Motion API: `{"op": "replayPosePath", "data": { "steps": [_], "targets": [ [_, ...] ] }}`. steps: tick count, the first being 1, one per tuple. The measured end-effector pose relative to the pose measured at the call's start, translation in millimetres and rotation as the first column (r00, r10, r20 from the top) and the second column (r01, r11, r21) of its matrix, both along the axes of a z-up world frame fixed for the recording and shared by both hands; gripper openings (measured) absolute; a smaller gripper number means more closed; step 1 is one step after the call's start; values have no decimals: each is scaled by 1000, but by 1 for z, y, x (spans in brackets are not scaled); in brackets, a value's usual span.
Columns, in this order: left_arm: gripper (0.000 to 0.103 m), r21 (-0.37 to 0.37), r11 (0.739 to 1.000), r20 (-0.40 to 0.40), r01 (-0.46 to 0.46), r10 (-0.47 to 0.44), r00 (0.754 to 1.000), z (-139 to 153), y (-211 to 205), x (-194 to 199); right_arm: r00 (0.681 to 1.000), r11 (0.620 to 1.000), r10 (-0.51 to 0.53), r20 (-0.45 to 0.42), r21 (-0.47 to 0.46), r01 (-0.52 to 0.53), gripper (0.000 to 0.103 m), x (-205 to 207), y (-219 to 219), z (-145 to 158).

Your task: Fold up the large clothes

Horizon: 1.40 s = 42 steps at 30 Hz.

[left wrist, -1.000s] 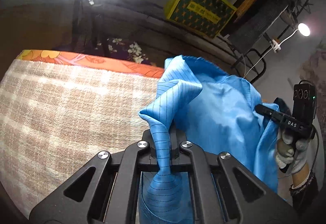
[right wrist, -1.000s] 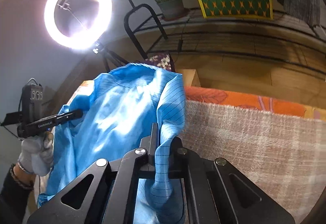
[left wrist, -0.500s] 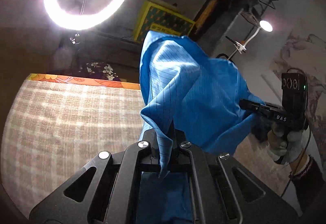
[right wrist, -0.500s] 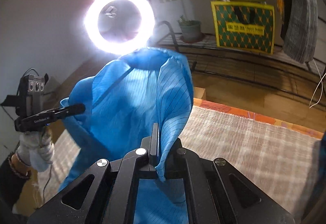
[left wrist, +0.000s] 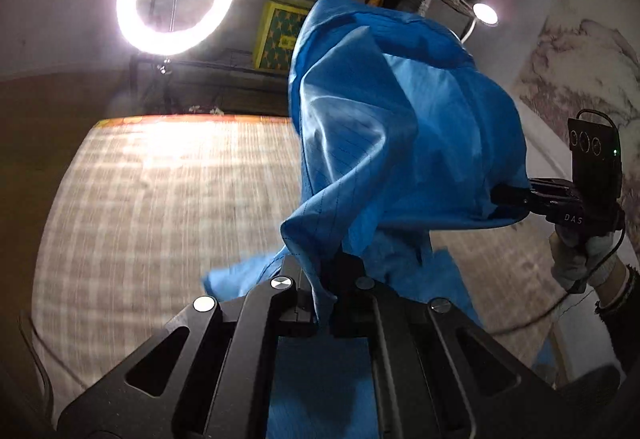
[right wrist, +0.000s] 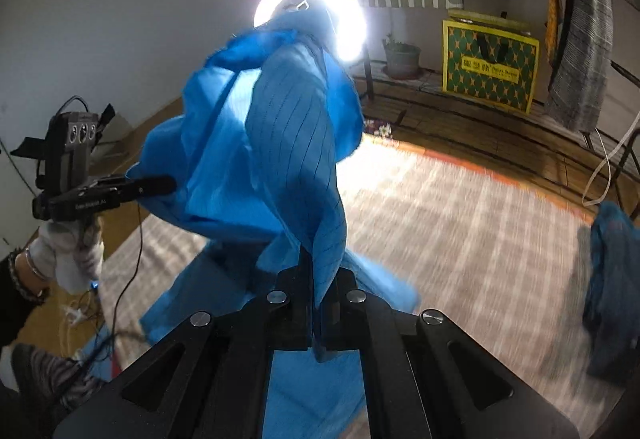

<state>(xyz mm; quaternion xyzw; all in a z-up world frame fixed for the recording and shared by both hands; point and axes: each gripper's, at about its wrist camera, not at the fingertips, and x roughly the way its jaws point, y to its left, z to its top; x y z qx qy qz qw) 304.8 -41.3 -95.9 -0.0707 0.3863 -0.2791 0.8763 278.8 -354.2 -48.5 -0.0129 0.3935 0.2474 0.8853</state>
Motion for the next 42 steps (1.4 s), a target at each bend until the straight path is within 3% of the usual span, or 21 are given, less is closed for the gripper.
{"op": "replayPosePath", "data": {
  "steps": [6, 9, 15, 18, 20, 21, 23, 25, 28, 32, 35, 40, 42],
  "targets": [
    [1, 108, 993, -24, 46, -44, 999, -16, -7, -61, 999, 1000, -2, -53, -6, 2, 1, -50, -2, -22],
    [1, 184, 980, -33, 80, -75, 997, -26, -10, -90, 998, 998, -16, -61, -65, 12, 1, -76, -2, -35],
    [10, 265, 956, -72, 123, -107, 992, -36, 0, -140, 998, 996, -12, -58, -90, 7, 5, -121, -9, -36],
    [13, 242, 965, -90, 106, -86, 992, -32, 17, -157, 999, 998, -8, -47, -67, 5, 5, -141, -15, -26],
    [25, 193, 978, -101, 74, -55, 993, -27, 30, -158, 999, 999, -13, -44, -34, 12, 10, -153, -18, -22],
    [37, 158, 986, -105, 51, -35, 994, -23, 37, -160, 999, 1000, -27, -42, -4, 27, 14, -159, -22, -19],
    [46, 86, 996, -113, -4, 14, 993, -16, 48, -159, 998, 998, -52, -36, 44, 53, 36, -169, -25, -18],
    [46, 2, 998, -143, -59, 58, 988, -11, 57, -156, 997, 992, -77, -26, 95, 79, 46, -171, -30, -19],
    [46, -79, 987, -165, -138, 123, 979, -5, 60, -149, 984, 967, -171, -58, 181, 178, 46, -154, -40, -25],
    [46, -90, 980, -173, -176, 159, 972, -4, 55, -138, 969, 907, -222, -112, 340, 247, 46, -131, -52, -28],
    [46, -107, 976, -188, -192, 170, 967, -8, 53, -132, 960, 893, -239, -144, 356, 276, 46, -106, -48, -41],
    [46, -87, 976, -173, -199, 182, 968, -9, 58, -128, 960, 878, -125, -251, 423, 225, 46, -80, -26, -75],
    [46, -91, 974, -166, -207, 190, 968, -6, 66, -130, 965, 893, 26, -259, 440, 95, 46, -92, -6, -75]
  ]
}}
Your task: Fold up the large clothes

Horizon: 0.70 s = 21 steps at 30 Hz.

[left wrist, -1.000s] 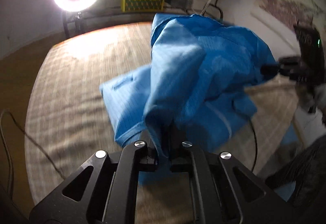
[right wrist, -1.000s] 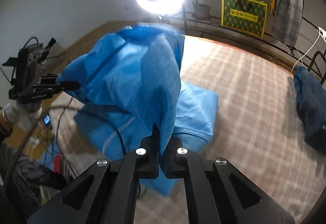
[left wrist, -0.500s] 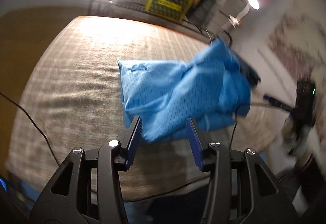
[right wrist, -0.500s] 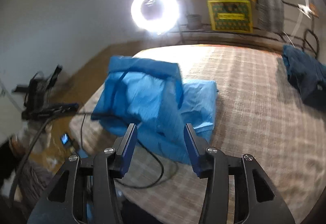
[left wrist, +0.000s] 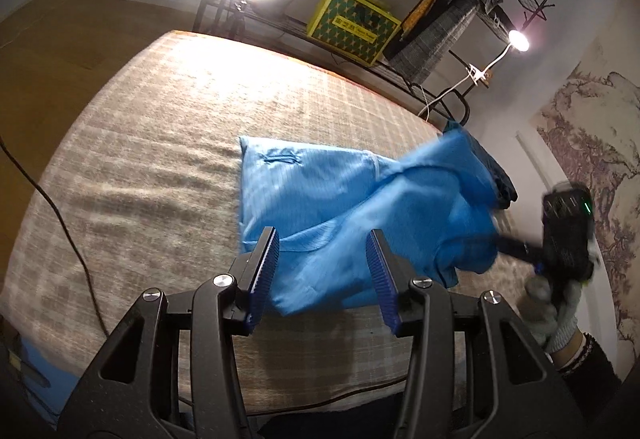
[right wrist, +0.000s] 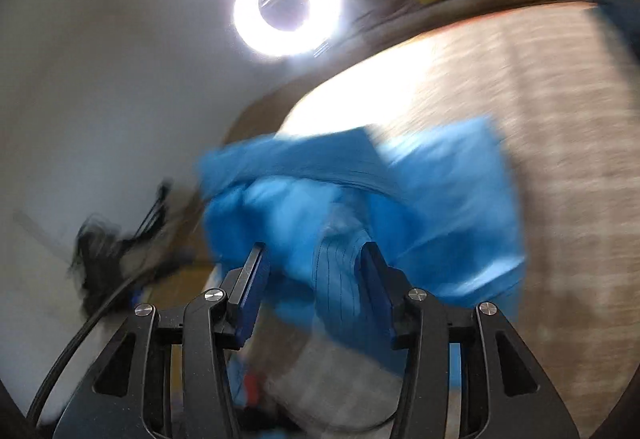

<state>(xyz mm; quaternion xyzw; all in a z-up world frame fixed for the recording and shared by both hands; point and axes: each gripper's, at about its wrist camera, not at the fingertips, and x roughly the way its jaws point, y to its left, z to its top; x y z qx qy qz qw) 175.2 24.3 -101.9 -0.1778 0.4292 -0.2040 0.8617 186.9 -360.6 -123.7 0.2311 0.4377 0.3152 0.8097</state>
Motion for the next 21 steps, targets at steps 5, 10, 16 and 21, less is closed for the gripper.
{"op": "replayPosePath", "data": {
  "steps": [5, 10, 16, 21],
  "targets": [
    [46, -20, 1000, -12, -19, 19, 1000, -2, 18, -1, 959, 956, 277, 52, -115, -270, 46, -64, 27, 18],
    [50, -46, 999, -62, -17, 14, 998, -14, 22, -5, 966, 969, 236, 104, -95, -227, 46, -117, -2, 39],
    [57, -101, 993, -196, -54, 33, 980, -51, 24, -12, 996, 999, -27, 86, -35, 30, 46, -125, -55, 41],
    [57, -93, 992, -286, -88, 59, 957, -82, 28, -14, 984, 984, -177, -4, 4, 177, 49, -117, -81, 8]
  ]
}}
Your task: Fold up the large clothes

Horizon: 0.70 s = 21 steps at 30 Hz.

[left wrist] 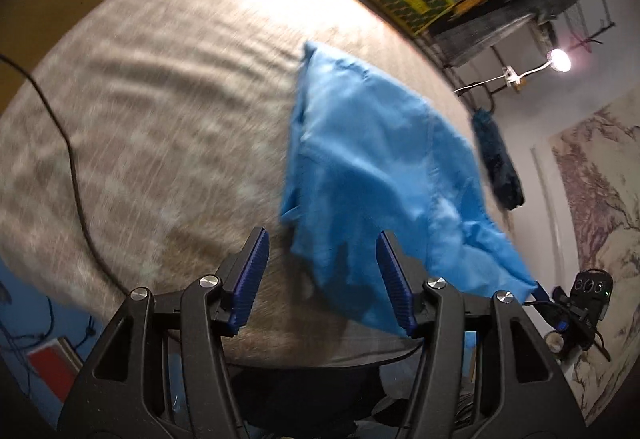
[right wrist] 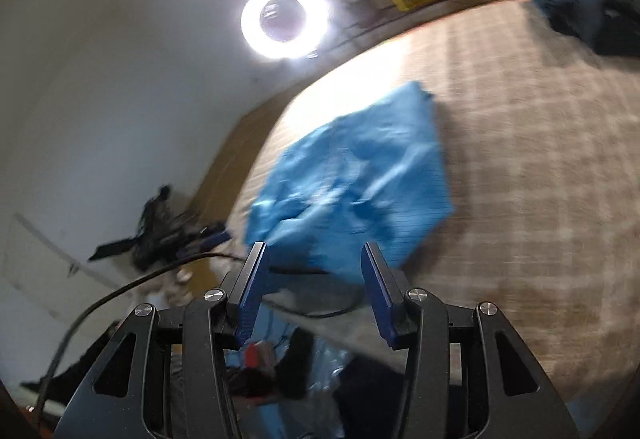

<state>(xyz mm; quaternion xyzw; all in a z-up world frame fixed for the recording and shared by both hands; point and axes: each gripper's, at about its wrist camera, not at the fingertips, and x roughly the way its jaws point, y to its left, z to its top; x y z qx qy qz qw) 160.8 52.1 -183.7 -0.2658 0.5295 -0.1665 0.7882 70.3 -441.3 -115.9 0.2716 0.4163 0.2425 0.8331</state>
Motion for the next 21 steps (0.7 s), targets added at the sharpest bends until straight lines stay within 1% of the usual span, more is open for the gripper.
{"op": "replayPosePath", "data": {
  "steps": [2, 4, 5, 6, 8, 10, 11, 12, 15, 17, 18, 19, 20, 21],
  "targets": [
    [57, -4, 1000, -20, 8, -8, 1000, -5, 1, 0, 1000, 999, 1, -14, 46, 0, 49, -6, -1, -4],
    [57, 9, 1000, -9, 11, -11, 1000, -2, 2, 0, 999, 1000, 5, 36, 10, -5, 49, -20, -2, 13],
    [57, 11, 1000, -1, 12, -12, 1000, 2, 3, 0, 996, 999, 13, 87, -34, -10, 49, -32, 1, 32],
    [57, 15, 1000, 11, 12, -13, 1000, 8, 5, 1, 993, 998, 19, 117, -56, -13, 49, -43, 1, 44],
    [57, 23, 1000, 42, 10, -11, 999, 22, 10, -1, 981, 994, 34, 192, -108, -13, 49, -66, -1, 78],
    [57, 22, 1000, 79, 7, -8, 997, 44, 16, -5, 967, 988, 38, 254, -155, 2, 49, -88, -4, 108],
    [57, 26, 1000, 102, 4, -7, 995, 56, 21, -9, 953, 982, 34, 301, -187, 24, 49, -100, -10, 131],
    [57, 29, 1000, 134, 2, -6, 991, 71, 25, -14, 944, 977, 27, 330, -207, 44, 49, -108, -13, 145],
    [57, 36, 999, 198, -8, 1, 980, 106, 37, -30, 910, 967, 1, 415, -234, 106, 49, -131, -30, 190],
    [59, 44, 999, 223, -12, 1, 975, 120, 44, -37, 897, 957, -20, 441, -250, 144, 49, -134, -36, 204],
    [65, 52, 998, 231, -18, 5, 973, 124, 46, -39, 892, 951, -19, 452, -268, 156, 49, -135, -39, 211],
    [69, 51, 998, 228, -21, 9, 974, 124, 46, -37, 891, 947, -20, 453, -278, 163, 49, -132, -40, 210],
    [69, 46, 999, 216, -22, 12, 976, 120, 45, -35, 894, 943, -27, 447, -285, 171, 49, -127, -41, 207],
    [69, 34, 999, 192, -22, 15, 981, 113, 42, -31, 905, 949, -32, 424, -270, 161, 49, -118, -41, 197]
  ]
}}
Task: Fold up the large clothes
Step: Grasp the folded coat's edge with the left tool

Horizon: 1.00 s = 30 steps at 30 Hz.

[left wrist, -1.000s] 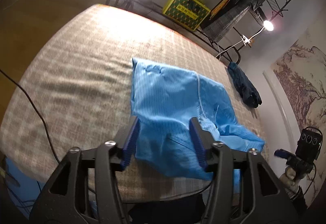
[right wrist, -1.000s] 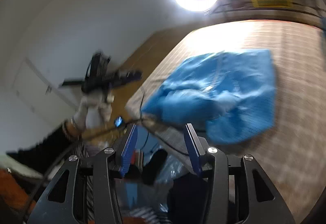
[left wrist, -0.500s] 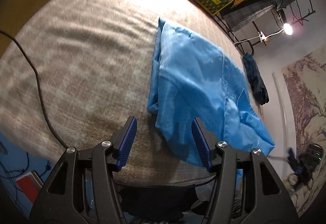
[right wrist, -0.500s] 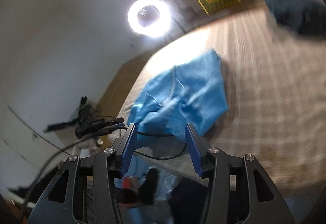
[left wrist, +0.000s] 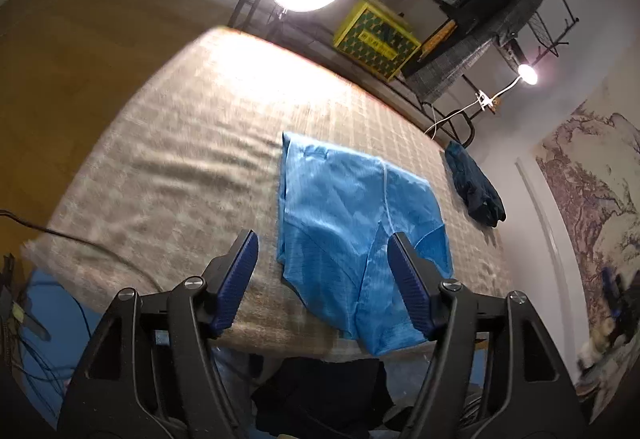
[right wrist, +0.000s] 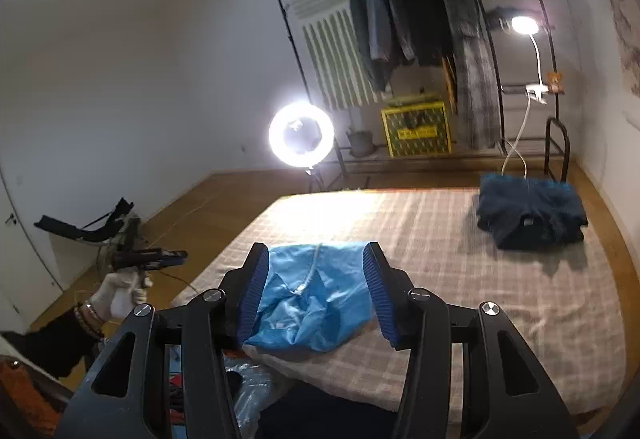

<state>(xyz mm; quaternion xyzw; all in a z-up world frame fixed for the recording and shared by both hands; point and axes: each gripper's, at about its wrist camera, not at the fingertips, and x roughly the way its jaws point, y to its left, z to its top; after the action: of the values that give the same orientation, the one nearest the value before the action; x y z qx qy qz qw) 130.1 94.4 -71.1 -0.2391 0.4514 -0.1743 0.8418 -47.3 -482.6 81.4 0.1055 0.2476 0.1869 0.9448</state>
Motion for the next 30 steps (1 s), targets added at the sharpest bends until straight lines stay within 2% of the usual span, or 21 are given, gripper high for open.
{"op": "replayPosePath", "data": {
  "steps": [2, 5, 7, 9, 14, 17, 19, 20, 22, 24, 26, 27, 30],
  "targets": [
    [69, -21, 1000, -46, 0, -1, 999, -18, -6, 6, 997, 999, 18, -73, 50, -14, 49, 22, 2, -29],
    [69, -63, 998, -138, 11, -20, 990, -57, -22, 23, 976, 998, 28, -215, 63, -15, 49, 60, 15, -91],
    [69, -113, 994, -201, -5, -18, 979, -81, -26, 33, 949, 997, 25, -315, 80, 0, 49, 88, 21, -134],
    [69, -125, 992, -245, -34, 3, 970, -101, -29, 40, 912, 995, 21, -409, 97, 21, 49, 118, 26, -180],
    [69, -125, 992, -277, -17, -18, 961, -124, -38, 55, 843, 985, 3, -538, 145, 89, 49, 175, 20, -247],
    [69, -137, 990, -283, -22, -18, 959, -132, -42, 64, 823, 983, 37, -567, 170, 73, 49, 195, 21, -265],
    [65, -149, 989, -291, -6, -39, 956, -137, -47, 67, 822, 992, 13, -570, 111, 61, 49, 202, 25, -268],
    [59, -143, 990, -290, 10, -52, 956, -137, -51, 68, 818, 993, 20, -575, 105, 50, 49, 208, 28, -272],
    [30, -124, 992, -288, 37, -72, 955, -138, -56, 70, 807, 991, 52, -588, 128, 30, 49, 215, 31, -280],
    [21, -107, 993, -276, 42, -70, 959, -136, -57, 71, 802, 987, 94, -590, 161, 2, 40, 218, 39, -282],
    [14, -108, 994, -272, 34, -62, 960, -134, -56, 71, 803, 985, 116, -585, 173, -16, 10, 220, 43, -278],
    [9, -110, 994, -267, 27, -56, 962, -132, -55, 71, 803, 981, 128, -583, 194, -15, 9, 220, 43, -275],
    [6, -121, 992, -242, 21, -50, 969, -123, -53, 72, 821, 972, 141, -553, 233, -11, 3, 218, 40, -263]
  ]
}}
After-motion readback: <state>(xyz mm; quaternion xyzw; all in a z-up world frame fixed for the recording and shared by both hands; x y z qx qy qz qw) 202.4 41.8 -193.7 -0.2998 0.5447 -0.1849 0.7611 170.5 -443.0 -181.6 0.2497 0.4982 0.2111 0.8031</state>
